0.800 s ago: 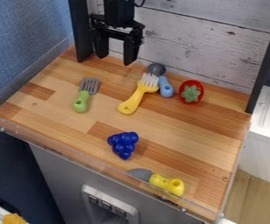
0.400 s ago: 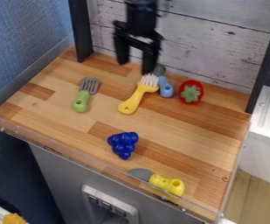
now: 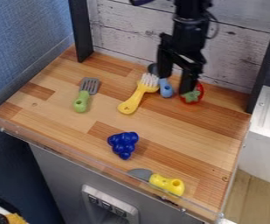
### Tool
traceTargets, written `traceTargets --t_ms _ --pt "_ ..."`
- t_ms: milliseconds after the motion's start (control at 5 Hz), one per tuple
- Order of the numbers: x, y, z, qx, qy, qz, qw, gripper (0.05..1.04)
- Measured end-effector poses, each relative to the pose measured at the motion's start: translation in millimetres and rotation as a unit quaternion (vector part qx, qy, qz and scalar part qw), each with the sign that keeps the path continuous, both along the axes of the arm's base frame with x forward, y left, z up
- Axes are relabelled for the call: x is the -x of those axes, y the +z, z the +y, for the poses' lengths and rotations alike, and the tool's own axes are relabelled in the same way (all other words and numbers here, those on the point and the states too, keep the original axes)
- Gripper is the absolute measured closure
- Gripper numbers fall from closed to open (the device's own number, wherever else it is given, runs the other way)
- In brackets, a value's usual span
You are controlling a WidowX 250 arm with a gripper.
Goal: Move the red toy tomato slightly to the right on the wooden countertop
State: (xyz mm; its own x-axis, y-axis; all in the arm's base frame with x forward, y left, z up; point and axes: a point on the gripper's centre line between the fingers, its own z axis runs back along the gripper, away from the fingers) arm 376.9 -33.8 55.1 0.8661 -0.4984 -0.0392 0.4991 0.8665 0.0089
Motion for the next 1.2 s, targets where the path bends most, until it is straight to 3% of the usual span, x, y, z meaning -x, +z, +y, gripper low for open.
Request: traceTargets --t_ms 200,400,600,800,1000,1200 --pt "-11 6.8 -22 -0.009 0.032 -0.029 0.9990 0.087" --pt "-14 -3.2 -29 -0.014 0.095 -0.035 0.9947 0.088" --pt "-17 -7.9 -32 -0.009 0.152 -0.045 0.9873 0.087" --pt "-17 -15.8 -35 0.005 0.171 -0.050 0.9840 0.084" --pt "-12 -36.6 -38 0.014 0.153 -0.038 0.9874 0.084" --pt "-14 -44.7 -41 0.024 0.111 -0.029 0.9932 0.084"
